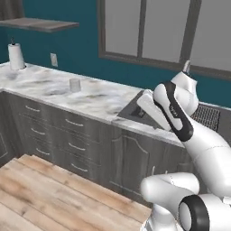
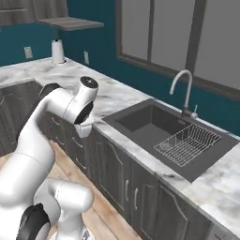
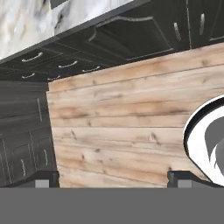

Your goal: Move the glass cup from next to the sink to the open cabinet. Then, move the bowl with the lime to the fridge to clear the area for faucet cleaning.

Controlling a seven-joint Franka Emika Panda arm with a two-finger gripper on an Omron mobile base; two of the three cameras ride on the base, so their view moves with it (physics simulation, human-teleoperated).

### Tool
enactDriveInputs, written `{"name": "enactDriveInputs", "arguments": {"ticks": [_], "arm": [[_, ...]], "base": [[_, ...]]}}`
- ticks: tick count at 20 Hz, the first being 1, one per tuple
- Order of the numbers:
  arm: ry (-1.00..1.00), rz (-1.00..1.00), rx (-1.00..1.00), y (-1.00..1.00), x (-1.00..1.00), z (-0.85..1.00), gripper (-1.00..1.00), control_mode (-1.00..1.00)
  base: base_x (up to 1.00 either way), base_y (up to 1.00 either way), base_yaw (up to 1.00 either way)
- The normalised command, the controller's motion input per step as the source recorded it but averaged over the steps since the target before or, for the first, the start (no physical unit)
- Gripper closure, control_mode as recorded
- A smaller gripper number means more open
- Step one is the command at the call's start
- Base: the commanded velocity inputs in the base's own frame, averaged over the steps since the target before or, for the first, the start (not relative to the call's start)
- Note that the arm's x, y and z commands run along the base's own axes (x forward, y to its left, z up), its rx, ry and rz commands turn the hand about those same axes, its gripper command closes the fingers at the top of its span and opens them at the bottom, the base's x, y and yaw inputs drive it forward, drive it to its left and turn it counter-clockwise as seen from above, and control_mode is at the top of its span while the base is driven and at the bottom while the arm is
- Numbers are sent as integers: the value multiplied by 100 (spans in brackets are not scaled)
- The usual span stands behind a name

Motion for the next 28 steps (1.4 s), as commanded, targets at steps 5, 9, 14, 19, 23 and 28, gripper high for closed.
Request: {"name": "enactDriveInputs", "arguments": {"ticks": [5,9,14,19,23,28], "arm": [[0,0,0,0,0,0,-100,100],[0,0,0,0,0,0,-100,100],[0,0,0,0,0,0,-100,100],[0,0,0,0,0,0,-100,100],[0,0,0,0,0,0,-100,100],[0,0,0,0,0,0,-100,100]], "base": [[100,100,-45],[86,100,-37],[71,100,-47],[59,100,-53],[49,100,-60],[63,100,-56]]}}
